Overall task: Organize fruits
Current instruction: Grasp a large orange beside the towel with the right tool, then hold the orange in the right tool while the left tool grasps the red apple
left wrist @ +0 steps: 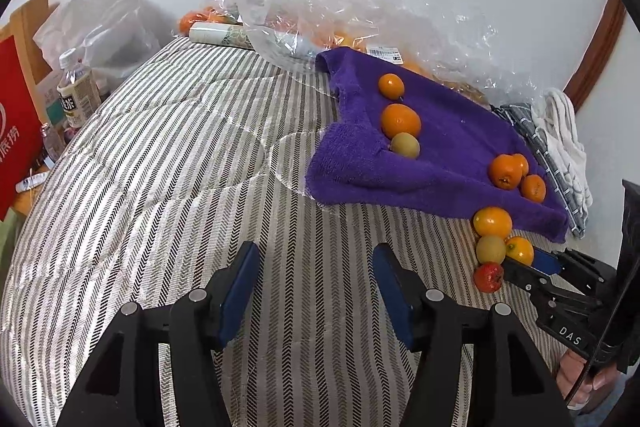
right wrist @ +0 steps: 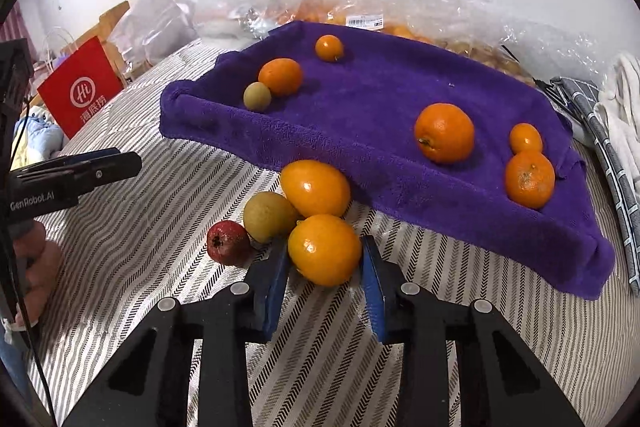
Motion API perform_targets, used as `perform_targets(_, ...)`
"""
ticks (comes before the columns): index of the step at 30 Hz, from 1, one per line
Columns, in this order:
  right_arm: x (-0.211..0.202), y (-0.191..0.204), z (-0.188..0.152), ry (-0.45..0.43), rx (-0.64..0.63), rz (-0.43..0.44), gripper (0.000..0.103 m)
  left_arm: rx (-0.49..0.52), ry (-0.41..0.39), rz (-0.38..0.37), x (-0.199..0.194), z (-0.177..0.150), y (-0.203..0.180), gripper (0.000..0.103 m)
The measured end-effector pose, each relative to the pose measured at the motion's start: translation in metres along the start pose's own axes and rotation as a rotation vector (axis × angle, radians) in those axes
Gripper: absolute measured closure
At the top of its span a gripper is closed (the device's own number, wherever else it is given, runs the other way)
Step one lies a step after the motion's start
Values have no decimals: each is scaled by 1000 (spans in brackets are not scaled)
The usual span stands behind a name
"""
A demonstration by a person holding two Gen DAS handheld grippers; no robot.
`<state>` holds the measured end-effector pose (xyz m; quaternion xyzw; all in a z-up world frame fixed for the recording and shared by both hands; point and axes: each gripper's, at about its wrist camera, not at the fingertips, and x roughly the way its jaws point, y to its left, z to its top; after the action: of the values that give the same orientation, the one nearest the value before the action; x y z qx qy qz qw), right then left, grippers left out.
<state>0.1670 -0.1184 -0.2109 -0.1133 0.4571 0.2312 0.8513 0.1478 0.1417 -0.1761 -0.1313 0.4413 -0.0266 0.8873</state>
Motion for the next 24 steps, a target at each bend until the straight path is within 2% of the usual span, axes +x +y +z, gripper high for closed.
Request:
perform_targets(5,-23,-25,-8,-53,42,-36,68,2,1,4,0,0,-1,46)
perform_targets(9,-37,-57,-18,-66,82,-106,68,23,6,10,2,0,-5,46)
perform_targets(16,-40,-89,-33,-68,172,-117,68,58,12,-14,1,-1,-10,46)
perform_targets(19,-38,-94,-36,-48,196,-119,68,104,-3,-26,-4,-4,-18,46)
perform_targets(24,-39,-97,-38,-63,212,-134,68,212,-14,-96,-10,-14,-49,46)
